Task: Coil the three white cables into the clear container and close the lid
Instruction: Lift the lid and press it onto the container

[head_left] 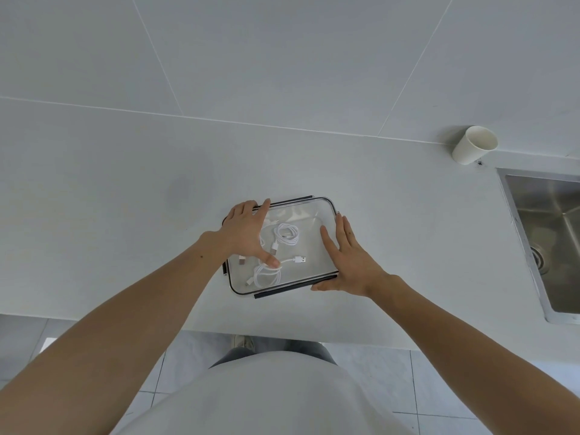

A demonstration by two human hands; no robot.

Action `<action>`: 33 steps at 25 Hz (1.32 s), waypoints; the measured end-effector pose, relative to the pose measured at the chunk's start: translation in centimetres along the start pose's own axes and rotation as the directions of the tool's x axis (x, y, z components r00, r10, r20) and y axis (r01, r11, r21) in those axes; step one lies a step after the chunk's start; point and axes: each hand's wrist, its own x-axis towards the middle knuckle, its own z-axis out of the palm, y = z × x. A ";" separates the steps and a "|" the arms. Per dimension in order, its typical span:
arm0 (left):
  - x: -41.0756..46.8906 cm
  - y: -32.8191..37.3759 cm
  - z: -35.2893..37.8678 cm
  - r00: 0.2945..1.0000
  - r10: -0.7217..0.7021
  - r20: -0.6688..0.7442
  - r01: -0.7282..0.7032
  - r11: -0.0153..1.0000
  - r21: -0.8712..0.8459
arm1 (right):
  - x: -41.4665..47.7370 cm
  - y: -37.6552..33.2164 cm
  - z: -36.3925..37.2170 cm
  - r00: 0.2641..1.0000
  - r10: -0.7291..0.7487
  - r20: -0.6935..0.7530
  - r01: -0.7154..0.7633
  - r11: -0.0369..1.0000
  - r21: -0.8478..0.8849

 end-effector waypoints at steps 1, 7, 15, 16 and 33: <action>0.0 0.1 -0.1 1.000 -0.004 0.003 0.004 1.000 -0.010 | 0.0 0.0 0.0 1.000 0.000 -0.004 0.001 1.000 0.004; -0.7 0.1 0.4 0.999 0.043 -0.017 -0.043 0.999 0.019 | -0.2 0.0 0.2 1.000 0.000 -0.022 0.000 1.000 0.014; -3.1 -0.3 2.7 0.989 0.129 -0.075 -0.132 0.991 -0.034 | -0.5 -0.6 -0.2 0.997 0.079 0.011 -0.080 0.994 0.075; -3.4 -0.2 2.9 0.986 0.138 -0.091 -0.141 0.990 -0.031 | -0.5 -0.8 -0.4 0.995 0.095 0.029 -0.097 0.992 0.077; -8.1 -0.1 2.7 0.957 0.249 -0.151 -0.238 0.967 0.091 | -1.8 -6.4 -4.6 0.959 0.273 0.072 -0.277 0.959 0.057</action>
